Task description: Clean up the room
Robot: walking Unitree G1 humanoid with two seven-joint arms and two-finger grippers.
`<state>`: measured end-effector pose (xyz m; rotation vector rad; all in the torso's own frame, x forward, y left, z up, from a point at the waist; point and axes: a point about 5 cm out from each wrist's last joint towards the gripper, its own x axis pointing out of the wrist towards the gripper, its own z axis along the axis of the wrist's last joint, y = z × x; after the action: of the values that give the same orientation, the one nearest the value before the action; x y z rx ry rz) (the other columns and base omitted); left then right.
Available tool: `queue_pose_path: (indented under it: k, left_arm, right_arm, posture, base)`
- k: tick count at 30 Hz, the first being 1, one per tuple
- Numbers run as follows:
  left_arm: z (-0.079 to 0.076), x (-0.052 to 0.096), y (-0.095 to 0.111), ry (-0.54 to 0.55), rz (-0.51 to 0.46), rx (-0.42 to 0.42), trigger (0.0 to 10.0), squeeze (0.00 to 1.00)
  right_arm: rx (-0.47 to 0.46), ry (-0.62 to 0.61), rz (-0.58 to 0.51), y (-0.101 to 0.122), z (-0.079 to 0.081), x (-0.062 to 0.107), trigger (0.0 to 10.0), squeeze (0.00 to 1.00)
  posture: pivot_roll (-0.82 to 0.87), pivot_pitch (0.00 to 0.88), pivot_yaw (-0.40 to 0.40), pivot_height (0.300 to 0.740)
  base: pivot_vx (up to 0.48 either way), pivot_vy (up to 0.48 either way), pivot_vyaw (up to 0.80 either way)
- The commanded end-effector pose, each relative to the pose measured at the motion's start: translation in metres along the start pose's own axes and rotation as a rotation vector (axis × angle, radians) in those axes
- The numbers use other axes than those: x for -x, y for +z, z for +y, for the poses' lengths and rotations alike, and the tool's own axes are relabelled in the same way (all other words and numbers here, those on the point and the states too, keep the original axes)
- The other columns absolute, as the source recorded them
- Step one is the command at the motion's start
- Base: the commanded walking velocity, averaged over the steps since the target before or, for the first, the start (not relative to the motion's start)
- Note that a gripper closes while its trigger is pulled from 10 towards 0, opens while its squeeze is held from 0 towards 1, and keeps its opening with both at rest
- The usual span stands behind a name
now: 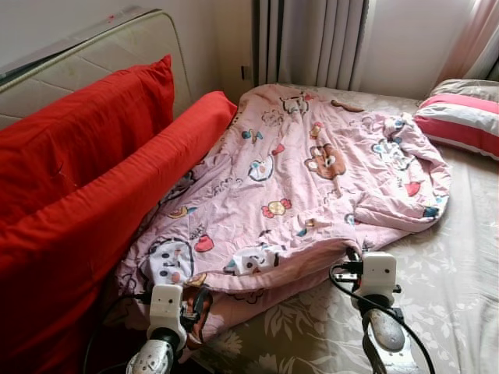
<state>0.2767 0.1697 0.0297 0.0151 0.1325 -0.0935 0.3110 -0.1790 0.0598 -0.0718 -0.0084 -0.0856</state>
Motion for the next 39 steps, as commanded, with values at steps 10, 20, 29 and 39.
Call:
queue_pose_path:
  k: [10, 20, 29, 39]
  left_arm:
    - [0.0057, 0.0060, -0.0047, 0.010, 0.012, -0.001, 10.0, 0.00]
    - [0.0060, 0.0061, -0.0038, 0.007, 0.009, -0.002, 10.0, 0.00]
    - [0.0058, 0.0059, -0.0033, 0.004, 0.008, -0.001, 10.0, 0.00]
    - [0.0060, 0.0056, -0.0031, 0.005, 0.008, -0.001, 10.0, 0.00]
  right_arm:
    - [0.001, -0.007, -0.031, 0.0051, 0.0026, -0.0010, 10.0, 0.00]
    - [0.010, -0.012, -0.035, 0.0057, 0.0032, -0.0013, 10.0, 0.00]
    - [0.014, -0.024, -0.042, 0.0072, 0.0017, -0.0022, 10.0, 0.00]
    - [0.031, -0.041, -0.048, 0.0085, -0.0003, -0.0032, 10.0, 0.00]
  posture:
    - [0.06, 0.166, 0.056, 0.740]
    - [0.06, 0.165, 0.059, 0.740]
    - [0.06, 0.164, 0.059, 0.740]
    - [0.06, 0.163, 0.060, 0.740]
  base:
    - [-0.060, 0.000, 0.00]
    - [-0.157, 0.000, 0.00]
    - [-0.247, 0.000, 0.00]
    - [-0.003, 0.000, 0.00]
